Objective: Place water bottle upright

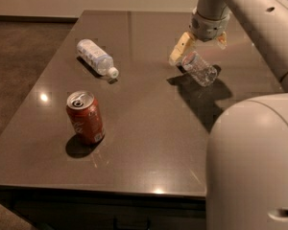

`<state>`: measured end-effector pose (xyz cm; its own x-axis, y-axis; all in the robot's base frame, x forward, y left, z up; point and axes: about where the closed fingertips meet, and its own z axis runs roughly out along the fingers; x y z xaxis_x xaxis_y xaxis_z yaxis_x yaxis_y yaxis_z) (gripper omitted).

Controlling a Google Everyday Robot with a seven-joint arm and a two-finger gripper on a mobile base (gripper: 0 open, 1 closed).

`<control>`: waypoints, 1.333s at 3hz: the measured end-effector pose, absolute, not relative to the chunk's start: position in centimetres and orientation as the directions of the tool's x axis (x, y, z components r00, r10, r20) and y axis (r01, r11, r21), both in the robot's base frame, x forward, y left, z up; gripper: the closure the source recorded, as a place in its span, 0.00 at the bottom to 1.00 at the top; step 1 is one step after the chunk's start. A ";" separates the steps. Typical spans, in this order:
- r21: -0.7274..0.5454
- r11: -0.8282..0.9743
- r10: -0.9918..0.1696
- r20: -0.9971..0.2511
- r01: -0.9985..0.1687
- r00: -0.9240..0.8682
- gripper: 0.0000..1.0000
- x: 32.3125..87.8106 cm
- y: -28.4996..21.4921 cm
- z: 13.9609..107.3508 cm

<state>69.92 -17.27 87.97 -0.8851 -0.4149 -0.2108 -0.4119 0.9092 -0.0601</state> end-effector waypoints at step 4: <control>-0.047 0.894 -0.447 -0.175 -0.446 -0.877 0.41 72.6 -16.0 85.6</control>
Offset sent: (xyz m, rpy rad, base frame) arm 0.0197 0.0077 -0.0204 -0.0219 0.0947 -0.0005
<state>72.61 -16.05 85.63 -0.8775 -0.4466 -0.1751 -0.4456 0.8940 -0.0469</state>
